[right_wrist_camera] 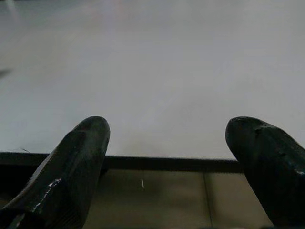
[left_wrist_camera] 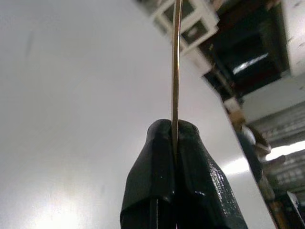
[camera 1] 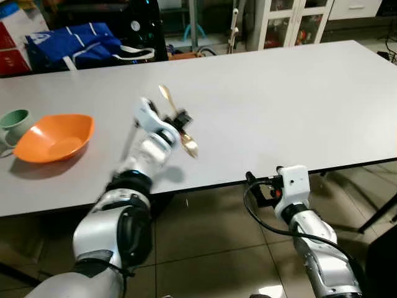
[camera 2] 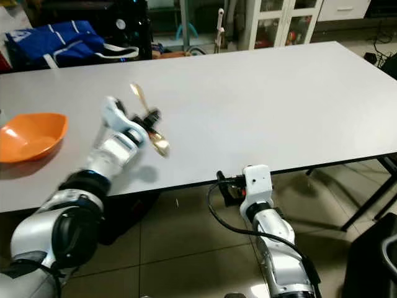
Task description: Setting the table
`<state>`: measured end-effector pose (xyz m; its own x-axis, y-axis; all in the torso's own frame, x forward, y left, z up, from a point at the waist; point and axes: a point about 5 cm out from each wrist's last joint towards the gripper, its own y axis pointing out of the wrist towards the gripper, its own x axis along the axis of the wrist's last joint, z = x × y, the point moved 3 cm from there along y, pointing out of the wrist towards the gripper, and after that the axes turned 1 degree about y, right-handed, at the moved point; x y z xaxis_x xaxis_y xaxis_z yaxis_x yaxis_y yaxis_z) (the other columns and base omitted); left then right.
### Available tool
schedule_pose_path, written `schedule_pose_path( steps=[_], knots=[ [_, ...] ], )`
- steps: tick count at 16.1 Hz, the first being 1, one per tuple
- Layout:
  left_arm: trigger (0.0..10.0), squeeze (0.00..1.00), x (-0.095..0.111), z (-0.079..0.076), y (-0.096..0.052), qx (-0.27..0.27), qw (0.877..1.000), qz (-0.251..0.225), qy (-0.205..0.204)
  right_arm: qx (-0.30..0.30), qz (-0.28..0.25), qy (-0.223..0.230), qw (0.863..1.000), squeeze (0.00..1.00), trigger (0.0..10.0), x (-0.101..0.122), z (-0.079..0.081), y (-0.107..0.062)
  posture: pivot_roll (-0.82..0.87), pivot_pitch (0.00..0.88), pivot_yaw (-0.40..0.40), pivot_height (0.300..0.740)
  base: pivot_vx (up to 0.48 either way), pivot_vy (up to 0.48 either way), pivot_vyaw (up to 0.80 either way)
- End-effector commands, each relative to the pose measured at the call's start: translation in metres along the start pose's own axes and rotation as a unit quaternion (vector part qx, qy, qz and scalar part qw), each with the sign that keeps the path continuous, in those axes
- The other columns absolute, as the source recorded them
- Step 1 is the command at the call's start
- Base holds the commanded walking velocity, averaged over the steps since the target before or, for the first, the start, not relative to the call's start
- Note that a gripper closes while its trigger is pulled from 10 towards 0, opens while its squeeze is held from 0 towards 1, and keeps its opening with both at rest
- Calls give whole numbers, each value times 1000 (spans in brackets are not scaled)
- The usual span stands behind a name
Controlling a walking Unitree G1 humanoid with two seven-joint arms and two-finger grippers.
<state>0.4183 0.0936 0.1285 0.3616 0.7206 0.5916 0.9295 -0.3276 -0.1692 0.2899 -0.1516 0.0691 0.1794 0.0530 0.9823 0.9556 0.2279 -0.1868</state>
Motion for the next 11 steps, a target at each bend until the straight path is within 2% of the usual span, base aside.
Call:
schedule_pose_path(
  steps=[1, 2, 4, 5, 7, 11],
  knots=[
    [0, 0, -5, -1, 2, 10, 1000, 16, 0, 4, 0, -3, 1000, 0, 10000, 2, 1, -2, -292, 19, 83, 740, 0, 0, 0],
    [0, 0, -13, 3, 1, 19, 999, 32, 3, 2, 2, -4, 1000, 0, 10000, 2, 0, -6, -304, 31, 84, 740, 0, 0, 0],
    [0, 0, -15, 7, 0, 29, 999, 38, 2, 1, 4, -5, 1000, 0, 10000, 1, -2, -9, -310, 35, 84, 740, 0, 0, 0],
    [0, 0, -12, 17, -2, 47, 998, 41, 10, -2, 8, -6, 1000, 0, 10000, 0, -3, -12, -318, 47, 81, 740, 0, 0, 0],
    [0, 0, -6, 25, -5, 61, 997, 42, 19, -3, 13, -9, 1000, 0, 10000, -1, -6, -19, -331, 66, 77, 740, 0, 0, 0],
    [0, 0, -6, 23, -4, 60, 997, 46, 30, -7, 23, -15, 1000, 0, 10000, -4, -8, -31, -372, 92, 78, 740, 0, 0, 0]
  ],
)
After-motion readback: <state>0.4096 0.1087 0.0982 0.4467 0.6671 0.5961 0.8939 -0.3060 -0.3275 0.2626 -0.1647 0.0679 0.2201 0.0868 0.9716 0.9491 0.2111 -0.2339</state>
